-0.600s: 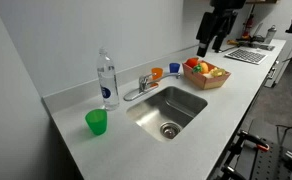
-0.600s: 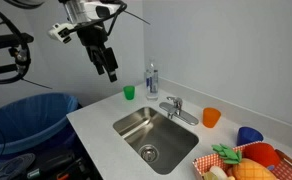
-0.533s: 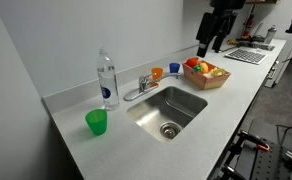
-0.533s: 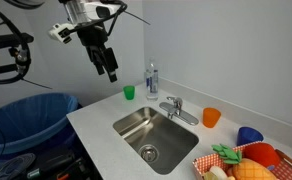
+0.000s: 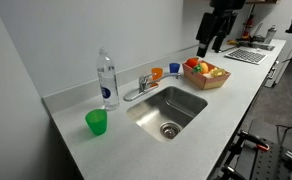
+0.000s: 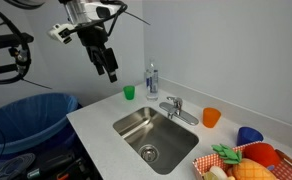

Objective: Remove the banana plushie from the box and put it on the counter

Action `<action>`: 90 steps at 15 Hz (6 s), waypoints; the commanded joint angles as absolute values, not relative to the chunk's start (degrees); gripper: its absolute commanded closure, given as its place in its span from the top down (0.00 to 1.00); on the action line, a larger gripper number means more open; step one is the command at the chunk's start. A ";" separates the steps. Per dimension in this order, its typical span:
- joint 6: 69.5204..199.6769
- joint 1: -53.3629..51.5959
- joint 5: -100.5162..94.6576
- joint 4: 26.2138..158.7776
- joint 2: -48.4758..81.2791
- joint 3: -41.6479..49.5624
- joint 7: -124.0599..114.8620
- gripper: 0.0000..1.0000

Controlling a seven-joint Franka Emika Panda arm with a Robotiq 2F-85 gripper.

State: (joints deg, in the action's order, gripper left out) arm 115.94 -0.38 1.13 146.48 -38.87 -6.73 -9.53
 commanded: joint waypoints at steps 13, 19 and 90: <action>117.87 7.06 -4.16 144.73 -29.04 -2.31 -13.43 1.00; 122.41 13.31 -9.27 141.36 -19.77 1.44 -18.79 1.00; 116.97 14.32 -7.76 112.44 19.02 20.43 -57.88 1.00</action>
State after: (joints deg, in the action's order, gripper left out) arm 118.49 14.47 -7.46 111.92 20.75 20.02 -58.79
